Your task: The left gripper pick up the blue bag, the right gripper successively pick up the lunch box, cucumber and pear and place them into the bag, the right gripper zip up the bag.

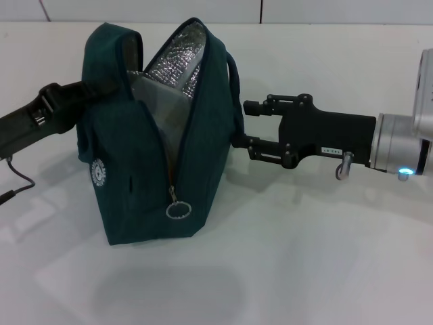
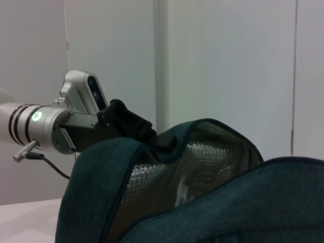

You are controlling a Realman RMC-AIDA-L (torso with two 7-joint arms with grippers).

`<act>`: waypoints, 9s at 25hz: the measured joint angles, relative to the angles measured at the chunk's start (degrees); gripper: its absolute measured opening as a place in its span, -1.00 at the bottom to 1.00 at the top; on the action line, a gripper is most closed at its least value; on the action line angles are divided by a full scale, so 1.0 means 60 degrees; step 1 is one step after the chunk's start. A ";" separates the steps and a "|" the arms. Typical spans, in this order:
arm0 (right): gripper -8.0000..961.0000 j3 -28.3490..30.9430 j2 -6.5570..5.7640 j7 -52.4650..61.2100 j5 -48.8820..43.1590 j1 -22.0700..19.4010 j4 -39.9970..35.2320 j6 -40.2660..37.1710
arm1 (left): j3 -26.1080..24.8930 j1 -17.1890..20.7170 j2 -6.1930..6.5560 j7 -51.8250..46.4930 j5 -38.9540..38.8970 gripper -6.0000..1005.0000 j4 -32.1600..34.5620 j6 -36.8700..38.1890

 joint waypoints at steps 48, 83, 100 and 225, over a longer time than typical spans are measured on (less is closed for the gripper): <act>-0.97 0.2320 -0.0178 -0.0846 -0.0619 -0.2737 -0.2767 -0.2434 | 0.0962 -0.0680 -0.0059 0.0355 0.0010 -0.90 -0.0969 0.0117; 0.12 0.2522 -0.0069 0.0306 -0.2355 -0.0917 -0.0553 -0.1671 | 0.0762 -0.0874 -0.0021 0.0587 -0.0129 -0.90 -0.1138 -0.0006; -0.44 0.1842 -0.0018 -0.0290 -0.2302 -0.0645 -0.0447 -0.1126 | 0.0762 -0.0889 -0.0036 0.0586 -0.0133 -0.90 -0.1137 -0.0104; 0.22 0.1641 0.0020 -0.0333 -0.2839 -0.2023 0.1460 -0.4024 | 0.1451 -0.1270 -0.0065 0.1627 -0.0105 -0.89 -0.2396 0.0234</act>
